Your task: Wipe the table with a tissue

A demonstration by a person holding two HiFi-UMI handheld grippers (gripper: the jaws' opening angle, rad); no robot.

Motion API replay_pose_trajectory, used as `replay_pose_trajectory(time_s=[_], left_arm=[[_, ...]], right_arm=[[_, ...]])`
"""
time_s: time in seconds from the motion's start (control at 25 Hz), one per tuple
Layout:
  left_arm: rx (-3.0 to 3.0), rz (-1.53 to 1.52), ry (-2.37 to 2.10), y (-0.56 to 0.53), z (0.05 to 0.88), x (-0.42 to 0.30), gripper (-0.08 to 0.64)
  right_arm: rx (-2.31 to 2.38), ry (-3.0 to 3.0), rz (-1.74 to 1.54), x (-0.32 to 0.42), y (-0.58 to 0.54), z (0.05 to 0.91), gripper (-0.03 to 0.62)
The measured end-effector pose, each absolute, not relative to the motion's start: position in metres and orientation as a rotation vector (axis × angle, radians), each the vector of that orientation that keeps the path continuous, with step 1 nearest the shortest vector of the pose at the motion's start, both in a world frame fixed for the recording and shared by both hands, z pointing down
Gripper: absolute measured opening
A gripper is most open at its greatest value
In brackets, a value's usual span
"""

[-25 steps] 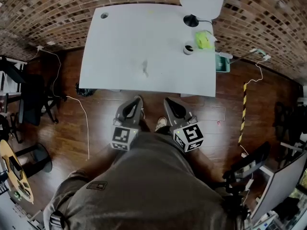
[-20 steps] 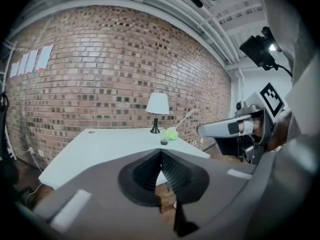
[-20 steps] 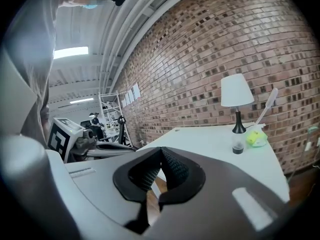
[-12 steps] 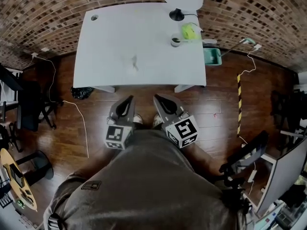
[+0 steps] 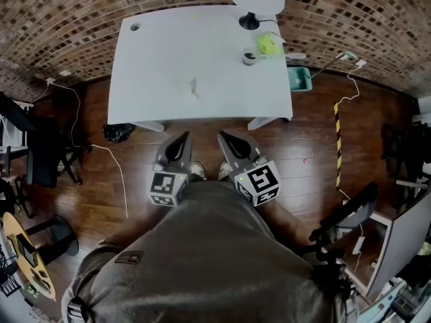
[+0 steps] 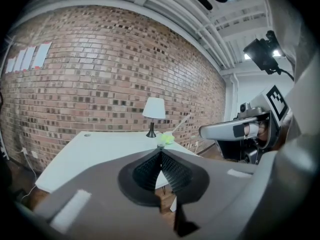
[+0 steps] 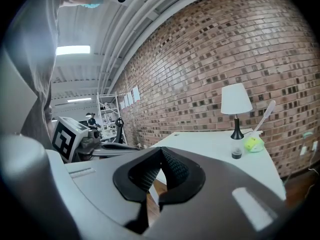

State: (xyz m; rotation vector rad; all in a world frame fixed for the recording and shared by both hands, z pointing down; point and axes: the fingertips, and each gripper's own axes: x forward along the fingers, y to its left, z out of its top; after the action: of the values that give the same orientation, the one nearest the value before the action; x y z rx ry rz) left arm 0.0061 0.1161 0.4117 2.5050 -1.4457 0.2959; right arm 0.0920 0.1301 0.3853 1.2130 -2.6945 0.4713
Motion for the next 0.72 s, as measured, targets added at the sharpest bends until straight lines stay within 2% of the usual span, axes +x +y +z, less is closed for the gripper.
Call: replay_pose_trajectory(time_s=[0.72], left_arm=[[2.492, 0.270, -1.423, 0.122, 0.414, -0.007, 0.002]], right_arm=[[1.224, -2.653, 0.467, 0.078, 0.136, 0.386, 0.009]])
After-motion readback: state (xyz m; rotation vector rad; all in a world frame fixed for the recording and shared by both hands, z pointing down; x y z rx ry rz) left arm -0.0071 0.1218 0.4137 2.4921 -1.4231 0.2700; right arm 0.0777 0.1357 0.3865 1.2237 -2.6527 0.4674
